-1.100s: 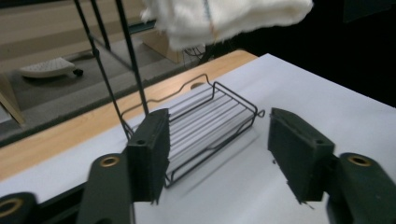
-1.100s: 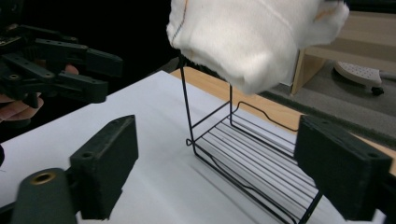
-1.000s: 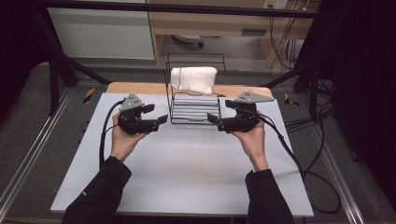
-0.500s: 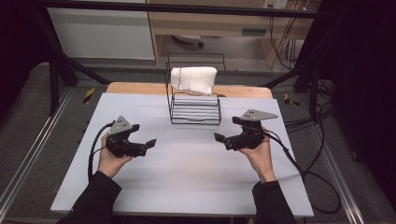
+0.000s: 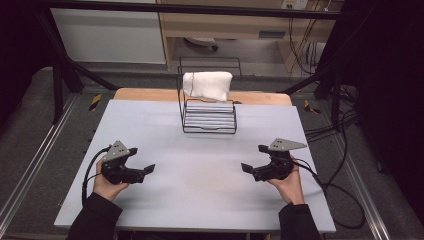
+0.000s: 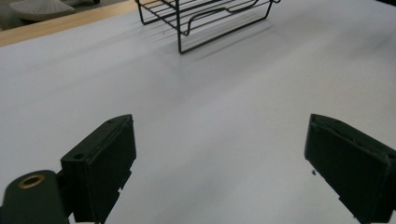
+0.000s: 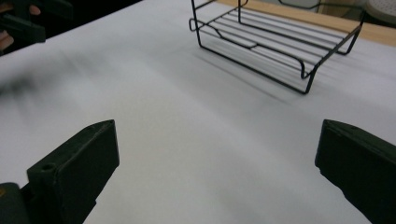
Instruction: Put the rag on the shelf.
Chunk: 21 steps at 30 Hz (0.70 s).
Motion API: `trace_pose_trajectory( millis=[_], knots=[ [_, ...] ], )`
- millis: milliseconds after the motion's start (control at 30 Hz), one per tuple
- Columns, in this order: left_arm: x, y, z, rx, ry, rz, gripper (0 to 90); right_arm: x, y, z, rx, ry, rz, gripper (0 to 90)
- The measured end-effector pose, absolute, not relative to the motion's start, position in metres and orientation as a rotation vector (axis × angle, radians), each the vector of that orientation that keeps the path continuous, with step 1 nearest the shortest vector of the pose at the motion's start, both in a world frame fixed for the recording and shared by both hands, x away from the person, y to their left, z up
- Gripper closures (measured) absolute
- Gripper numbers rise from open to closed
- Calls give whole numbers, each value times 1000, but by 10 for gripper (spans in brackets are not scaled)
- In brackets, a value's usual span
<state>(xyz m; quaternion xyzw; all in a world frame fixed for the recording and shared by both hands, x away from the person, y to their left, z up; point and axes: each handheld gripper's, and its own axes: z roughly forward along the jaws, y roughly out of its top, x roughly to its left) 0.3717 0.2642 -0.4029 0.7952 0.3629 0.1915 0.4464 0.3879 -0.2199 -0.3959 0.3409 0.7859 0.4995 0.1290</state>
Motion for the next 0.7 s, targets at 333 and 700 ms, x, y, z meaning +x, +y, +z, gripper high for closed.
trace_pose_trajectory(
  millis=[333,700],
  knots=[
    [361,286,-412,1988,918,486,94,371,-246,-422,1065,2300,1420,4],
    [357,297,-425,1993,951,480,100,360,-261,-433,1121,2270,1431,4]
  ],
)
